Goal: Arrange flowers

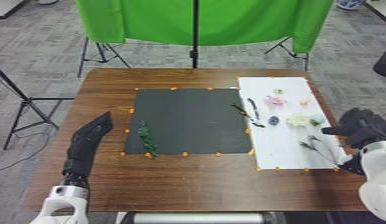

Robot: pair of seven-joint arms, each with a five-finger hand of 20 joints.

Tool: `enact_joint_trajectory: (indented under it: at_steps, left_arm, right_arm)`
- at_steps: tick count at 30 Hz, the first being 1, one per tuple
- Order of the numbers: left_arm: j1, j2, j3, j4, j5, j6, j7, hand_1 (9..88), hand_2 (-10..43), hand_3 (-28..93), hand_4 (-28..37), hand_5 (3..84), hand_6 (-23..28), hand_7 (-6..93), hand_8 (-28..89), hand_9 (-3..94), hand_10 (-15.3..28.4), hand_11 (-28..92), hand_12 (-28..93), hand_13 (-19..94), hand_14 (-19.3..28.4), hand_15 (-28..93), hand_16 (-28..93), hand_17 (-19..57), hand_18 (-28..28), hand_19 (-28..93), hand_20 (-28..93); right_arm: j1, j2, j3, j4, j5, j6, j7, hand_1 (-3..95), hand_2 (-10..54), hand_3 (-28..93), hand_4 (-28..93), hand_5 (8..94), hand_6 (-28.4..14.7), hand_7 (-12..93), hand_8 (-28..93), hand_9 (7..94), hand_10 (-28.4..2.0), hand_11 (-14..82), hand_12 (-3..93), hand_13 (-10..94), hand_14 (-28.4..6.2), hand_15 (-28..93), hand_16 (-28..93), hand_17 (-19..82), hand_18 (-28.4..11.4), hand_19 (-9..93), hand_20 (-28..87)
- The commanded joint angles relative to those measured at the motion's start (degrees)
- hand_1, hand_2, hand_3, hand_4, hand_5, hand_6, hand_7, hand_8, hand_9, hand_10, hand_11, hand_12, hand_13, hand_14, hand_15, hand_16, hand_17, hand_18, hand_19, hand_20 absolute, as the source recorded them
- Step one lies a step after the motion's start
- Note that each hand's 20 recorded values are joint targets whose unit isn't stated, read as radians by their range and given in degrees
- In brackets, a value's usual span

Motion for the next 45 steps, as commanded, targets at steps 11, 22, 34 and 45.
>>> enact_joint_trajectory:
  at_steps: [11, 22, 34, 45]
  left_arm:
    - [1.04, -0.58, -0.37, -0.31, 0.21, 0.44, -0.96, 25.6, -3.2, 65, -20.2, 43.1, 3.8, 6.3, -5, 36.5, 11.2, 9, 16, 29, 14.8, 9, 6, 2.4, 10.9, 1, 18]
    - [1.38, -0.57, -0.32, -0.5, -0.04, 0.19, -1.46, 25.6, -3.1, 65, -20.0, 43.2, 3.8, 6.3, -5, 36.7, 11.2, 9, 16, 29, 14.9, 9, 6, 2.4, 10.9, 1, 18]
    - [0.15, -0.28, 0.07, -0.21, 0.59, -1.76, -2.13, 25.4, -3.2, 65, -19.8, 43.2, 3.8, 6.3, -5, 37.0, 11.3, 10, 16, 29, 15.0, 9, 6, 2.4, 10.9, 1, 18]
    - [0.39, -0.25, -0.19, -0.41, 0.56, -2.7, -3.18, 25.5, -3.3, 65, -19.8, 43.0, 3.8, 6.0, -5, 37.7, 11.5, 10, 16, 30, 15.1, 9, 6, 2.4, 11.0, 1, 17]
  right_arm:
    - [-0.39, -0.06, -8.66, 5.79, -4.55, 13.02, 0.26, 54.2, -9.5, 51, -23, 72.8, -2.1, 17, 6, 77.9, -12.1, 19.7, 28.8, 86, -4.9, 53, 30, 60, -11.0, 93, 42]
    - [4.08, -2.84, -10.46, -3.82, 3.16, 21.27, -0.56, 62.8, -9.5, 53, -19, 82.1, 0.3, 22, 18, 90.8, -9.5, 19.5, 39.2, 93, -2.4, 52, 31, 66, -8.8, 93, 46]
    - [33.93, -13.26, -42.66, 0.1, 6.39, 21.68, -5.15, 63.4, -9.5, 52, -17, 82.7, -0.2, 21, 19, 91.4, -9.5, 20.1, 39.0, 94, -2.3, 51, 32, 67, -8.5, 93, 46]
    - [43.81, -23.82, -56.33, 11.33, 12.19, 19.52, -3.98, 63.7, -9.5, 51, -16, 82.6, -0.6, 21, 19, 91.6, -9.8, 20.6, 38.7, 94, -2.2, 51, 32, 67, -8.0, 93, 45]
